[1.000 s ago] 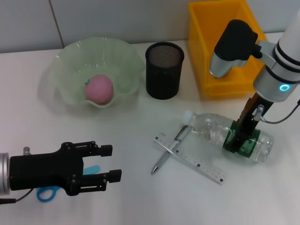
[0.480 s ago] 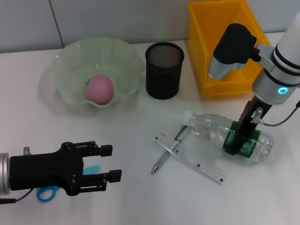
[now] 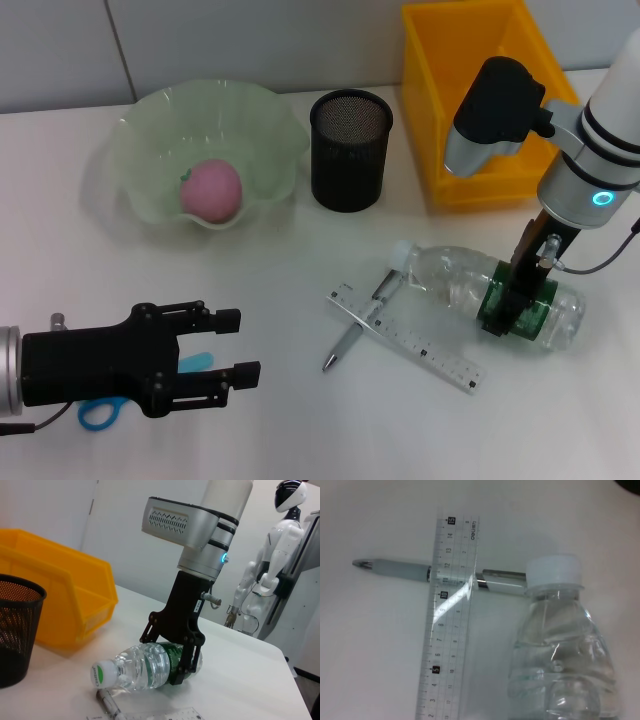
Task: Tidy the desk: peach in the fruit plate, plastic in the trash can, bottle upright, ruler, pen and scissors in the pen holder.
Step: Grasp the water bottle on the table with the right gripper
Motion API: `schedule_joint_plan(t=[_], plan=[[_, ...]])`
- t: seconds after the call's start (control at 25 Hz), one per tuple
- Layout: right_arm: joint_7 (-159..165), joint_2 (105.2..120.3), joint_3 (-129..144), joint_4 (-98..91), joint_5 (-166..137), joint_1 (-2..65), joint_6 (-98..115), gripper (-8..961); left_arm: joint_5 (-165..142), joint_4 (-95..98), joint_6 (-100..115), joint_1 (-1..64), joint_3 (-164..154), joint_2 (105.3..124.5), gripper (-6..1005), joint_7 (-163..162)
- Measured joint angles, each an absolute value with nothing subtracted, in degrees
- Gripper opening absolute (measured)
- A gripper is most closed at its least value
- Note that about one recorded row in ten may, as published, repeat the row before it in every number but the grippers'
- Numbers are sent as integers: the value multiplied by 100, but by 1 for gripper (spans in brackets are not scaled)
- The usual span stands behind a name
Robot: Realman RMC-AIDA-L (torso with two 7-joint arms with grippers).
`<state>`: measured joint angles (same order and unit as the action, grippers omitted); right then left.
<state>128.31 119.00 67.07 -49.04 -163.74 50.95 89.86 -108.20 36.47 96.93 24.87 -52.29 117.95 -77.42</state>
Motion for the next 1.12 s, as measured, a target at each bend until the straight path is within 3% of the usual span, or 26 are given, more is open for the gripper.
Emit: schedule_joint_plan(t=[1.12], plan=[[12772,11910,6919,-4717,-16367,5112,8848,782,-10819,3647,9700,2487,-5229,11795,717,-7734]])
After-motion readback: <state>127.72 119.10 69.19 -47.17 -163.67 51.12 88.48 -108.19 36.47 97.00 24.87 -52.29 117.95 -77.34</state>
